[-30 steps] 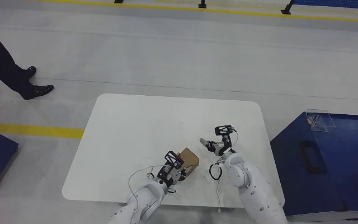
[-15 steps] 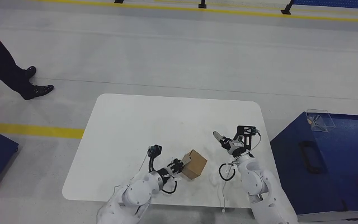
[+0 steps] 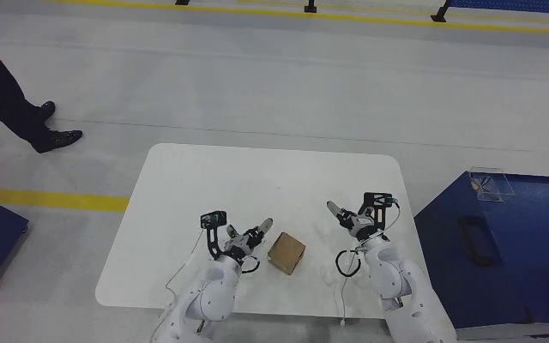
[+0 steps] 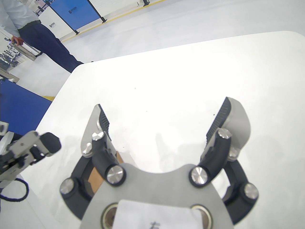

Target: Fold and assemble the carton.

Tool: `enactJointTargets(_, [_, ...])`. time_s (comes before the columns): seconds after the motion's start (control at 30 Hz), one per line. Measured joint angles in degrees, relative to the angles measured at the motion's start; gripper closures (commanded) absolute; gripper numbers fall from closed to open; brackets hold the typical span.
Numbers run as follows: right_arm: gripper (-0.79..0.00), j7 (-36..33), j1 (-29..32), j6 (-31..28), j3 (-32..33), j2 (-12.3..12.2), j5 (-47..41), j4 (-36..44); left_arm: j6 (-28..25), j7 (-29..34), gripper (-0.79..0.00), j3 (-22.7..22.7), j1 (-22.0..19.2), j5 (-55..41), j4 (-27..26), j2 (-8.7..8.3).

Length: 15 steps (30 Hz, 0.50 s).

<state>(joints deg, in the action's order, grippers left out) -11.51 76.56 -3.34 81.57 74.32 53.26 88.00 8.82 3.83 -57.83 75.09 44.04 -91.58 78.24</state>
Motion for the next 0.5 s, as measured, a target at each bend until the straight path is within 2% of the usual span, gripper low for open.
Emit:
enactJointTargets(0.07, [-0.785, 0.0, 0.0, 0.0, 0.0, 0.0, 0.0, 0.0, -3.78, -2.61, 0.0, 2.95, 1.6, 11.67, -2.21, -0.59])
enactJointTargets(0.13, [-0.785, 0.0, 0.0, 0.0, 0.0, 0.0, 0.0, 0.0, -5.03, -4.66, 0.0, 5.29, 2.45, 21.55, -2.71, -0.93])
enactJointTargets(0.17, [-0.785, 0.0, 0.0, 0.0, 0.0, 0.0, 0.0, 0.0, -4.24, -5.52, 0.0, 6.61, 2.68, 27.51, -2.36, -0.99])
enactJointTargets(0.27, [-0.785, 0.0, 0.0, 0.0, 0.0, 0.0, 0.0, 0.0, -1.76, -3.83, 0.0, 9.64, 2.1, 36.83, -0.6, -0.62])
enactJointTargets(0.5, [-0.785, 0.0, 0.0, 0.0, 0.0, 0.0, 0.0, 0.0, 0.12, -0.09, 0.0, 12.26, -0.6, 38.04, 3.27, 0.81])
